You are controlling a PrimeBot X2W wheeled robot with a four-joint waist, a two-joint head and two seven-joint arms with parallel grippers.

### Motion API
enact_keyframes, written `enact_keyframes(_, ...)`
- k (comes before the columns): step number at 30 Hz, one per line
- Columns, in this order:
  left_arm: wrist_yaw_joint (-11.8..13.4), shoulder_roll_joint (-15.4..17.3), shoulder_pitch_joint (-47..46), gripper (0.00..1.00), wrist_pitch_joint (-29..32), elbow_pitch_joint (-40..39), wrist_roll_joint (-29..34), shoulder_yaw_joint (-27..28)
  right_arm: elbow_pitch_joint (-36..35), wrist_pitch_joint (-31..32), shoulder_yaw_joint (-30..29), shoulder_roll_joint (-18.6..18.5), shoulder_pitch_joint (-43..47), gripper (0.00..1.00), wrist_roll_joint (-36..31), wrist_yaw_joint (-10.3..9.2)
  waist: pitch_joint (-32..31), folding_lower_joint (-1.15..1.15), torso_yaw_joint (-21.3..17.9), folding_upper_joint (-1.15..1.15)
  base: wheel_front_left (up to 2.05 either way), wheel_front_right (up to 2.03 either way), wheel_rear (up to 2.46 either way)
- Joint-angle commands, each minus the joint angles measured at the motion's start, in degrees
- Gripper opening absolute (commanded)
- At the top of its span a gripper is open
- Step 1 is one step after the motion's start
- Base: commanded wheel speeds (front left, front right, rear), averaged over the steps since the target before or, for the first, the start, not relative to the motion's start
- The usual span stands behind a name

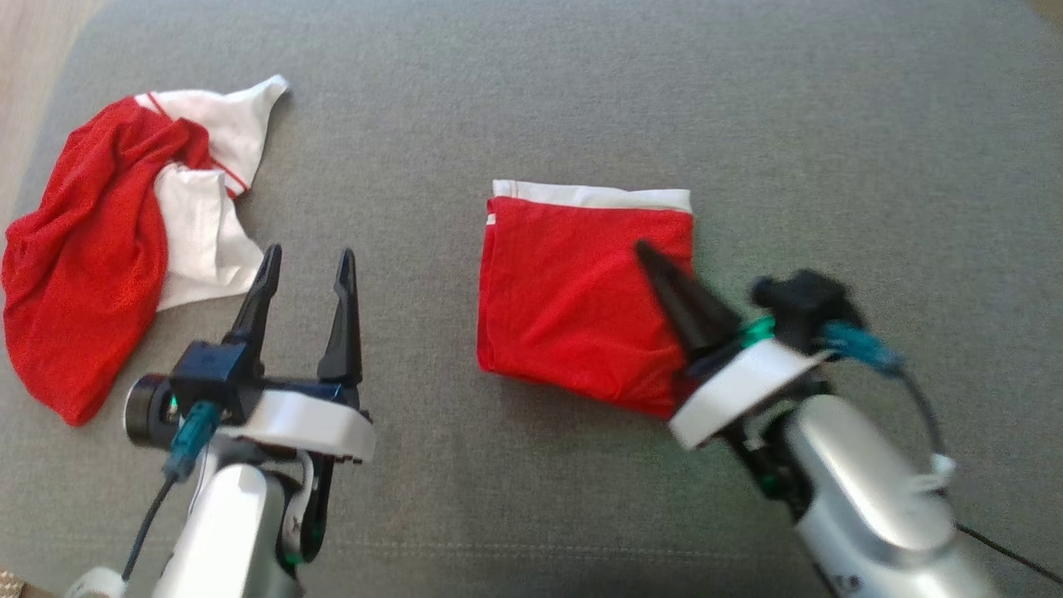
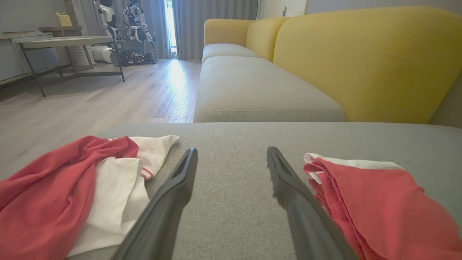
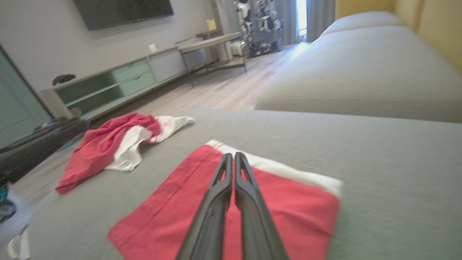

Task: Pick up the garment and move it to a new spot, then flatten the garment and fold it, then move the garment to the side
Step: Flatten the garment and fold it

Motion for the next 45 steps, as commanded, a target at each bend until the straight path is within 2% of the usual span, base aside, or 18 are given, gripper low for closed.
enact_keyframes(1, 0.46, 1.2, -0.09, 1.0, -0.7, -1.81, 0.17, 2.22, -2.85, -0.51, -2.55, 0.18, 1.64, 0.32, -1.32, -0.04, -0.93, 0.0, -0.81, 0.0, 0.0, 0.0, 0.0)
enact_keyframes(2, 0.59, 1.34, 0.17, 1.0, -0.71, -1.89, 0.06, 2.47, -3.62, -0.52, -5.31, 0.05, 2.38, 0.93, -2.07, -0.04, -1.28, 0.0, -0.99, 0.0, 0.0, 0.0, 0.0)
enact_keyframes(3, 0.7, 1.5, 0.42, 1.0, -0.71, -2.01, -0.02, 2.68, -4.46, -0.41, -8.05, -0.05, 3.19, 1.0, -2.83, -0.04, -1.57, 0.0, -1.12, 0.0, 0.0, 0.0, 0.0)
enact_keyframes(6, 1.01, 1.94, 1.18, 1.0, -0.71, -2.31, -0.22, 3.13, -7.11, 0.25, -16.18, 0.15, 5.69, 1.0, -5.55, -0.04, -2.43, 0.0, -1.67, 0.0, 0.0, 0.0, 0.0)
enact_keyframes(9, 1.32, 2.32, 2.1, 1.0, -0.71, -2.59, -0.37, 3.41, -10.26, 1.23, -21.76, 0.72, 8.09, 1.0, -7.87, -0.04, -3.44, 0.0, -2.37, 0.0, 0.0, 0.0, 0.0)
enact_keyframes(18, 1.95, 3.88, 6.73, 1.0, 0.32, -4.42, -0.9, 3.73, -18.78, 6.16, -29.86, 1.7, 17.0, 1.0, -11.38, -0.04, -7.71, 0.0, -4.45, 0.0, 0.0, 0.0, 0.0)
enact_keyframes(33, 2.59, 4.96, 12.59, 1.0, 2.93, -5.81, -1.69, 2.91, -23.76, 9.76, -31.49, 3.14, 25.82, 1.0, -12.46, -0.04, -13.15, 0.0, -4.26, 0.0, 0.0, 0.0, 0.0)
enact_keyframes(45, 2.63, 5.9, 13.53, 1.0, 3.91, -6.72, -2.26, 2.62, -26.19, 11.41, -31.76, 3.52, 27.79, 1.0, -13.2, -0.04, -13.69, 0.0, -4.38, 0.0, 0.0, 0.0, 0.0)
